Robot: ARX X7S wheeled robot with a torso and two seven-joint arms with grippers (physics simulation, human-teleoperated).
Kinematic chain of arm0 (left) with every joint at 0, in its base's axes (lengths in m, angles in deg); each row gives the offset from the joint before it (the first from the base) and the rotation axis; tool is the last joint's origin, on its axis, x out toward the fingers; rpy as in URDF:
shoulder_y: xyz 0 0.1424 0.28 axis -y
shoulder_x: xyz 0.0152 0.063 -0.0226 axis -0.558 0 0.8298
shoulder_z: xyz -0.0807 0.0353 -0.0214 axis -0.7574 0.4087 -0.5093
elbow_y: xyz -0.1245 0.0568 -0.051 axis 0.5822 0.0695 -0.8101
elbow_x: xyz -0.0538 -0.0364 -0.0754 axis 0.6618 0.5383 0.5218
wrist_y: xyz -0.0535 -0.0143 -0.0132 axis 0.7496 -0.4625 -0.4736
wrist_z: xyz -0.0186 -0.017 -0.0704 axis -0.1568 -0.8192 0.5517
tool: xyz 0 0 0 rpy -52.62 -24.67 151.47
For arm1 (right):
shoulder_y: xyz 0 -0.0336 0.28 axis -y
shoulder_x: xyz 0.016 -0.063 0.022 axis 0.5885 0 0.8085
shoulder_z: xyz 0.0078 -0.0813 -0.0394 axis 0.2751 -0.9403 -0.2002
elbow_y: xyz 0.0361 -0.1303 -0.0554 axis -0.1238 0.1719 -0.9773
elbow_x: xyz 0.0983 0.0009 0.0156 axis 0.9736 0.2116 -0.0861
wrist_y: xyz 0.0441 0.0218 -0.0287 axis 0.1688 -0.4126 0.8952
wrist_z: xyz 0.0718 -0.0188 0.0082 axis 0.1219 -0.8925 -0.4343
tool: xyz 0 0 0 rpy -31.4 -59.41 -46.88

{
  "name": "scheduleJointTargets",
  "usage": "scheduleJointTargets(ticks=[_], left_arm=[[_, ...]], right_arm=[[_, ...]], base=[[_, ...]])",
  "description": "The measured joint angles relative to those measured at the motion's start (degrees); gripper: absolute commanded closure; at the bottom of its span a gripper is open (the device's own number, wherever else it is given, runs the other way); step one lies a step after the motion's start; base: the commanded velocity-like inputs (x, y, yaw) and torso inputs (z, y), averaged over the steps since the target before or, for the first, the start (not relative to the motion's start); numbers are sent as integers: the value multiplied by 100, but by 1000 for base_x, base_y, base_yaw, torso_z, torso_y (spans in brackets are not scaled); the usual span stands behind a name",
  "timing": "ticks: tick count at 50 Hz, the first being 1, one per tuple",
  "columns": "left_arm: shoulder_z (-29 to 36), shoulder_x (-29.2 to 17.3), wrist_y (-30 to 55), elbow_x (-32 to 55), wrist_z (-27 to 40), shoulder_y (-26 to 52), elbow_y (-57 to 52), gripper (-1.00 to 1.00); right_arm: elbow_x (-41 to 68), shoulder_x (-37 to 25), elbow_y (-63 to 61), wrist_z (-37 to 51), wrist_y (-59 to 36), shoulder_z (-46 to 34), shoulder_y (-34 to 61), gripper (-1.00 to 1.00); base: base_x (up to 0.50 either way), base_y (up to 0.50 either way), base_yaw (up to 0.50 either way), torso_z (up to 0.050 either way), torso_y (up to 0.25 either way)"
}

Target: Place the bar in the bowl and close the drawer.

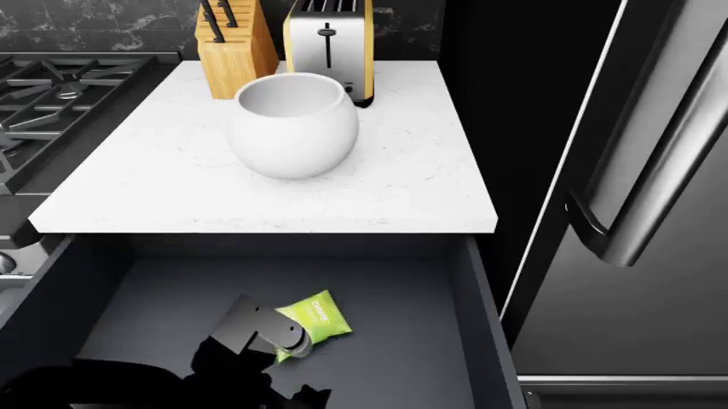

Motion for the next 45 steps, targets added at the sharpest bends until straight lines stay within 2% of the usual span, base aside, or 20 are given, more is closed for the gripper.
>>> scheduleJointTargets(ticks=[28,45], left_arm=[[357,188,12,-402,-177,-91,496,-100],[733,512,-21,-961,-521,92,1152,-100]], right_arm=[[-217,-45,0,117,127,-362,10,-100],[-387,-60,0,208,231,-636,11,-100]], base=[[0,0,0,0,0],[0,0,0,0,0]])
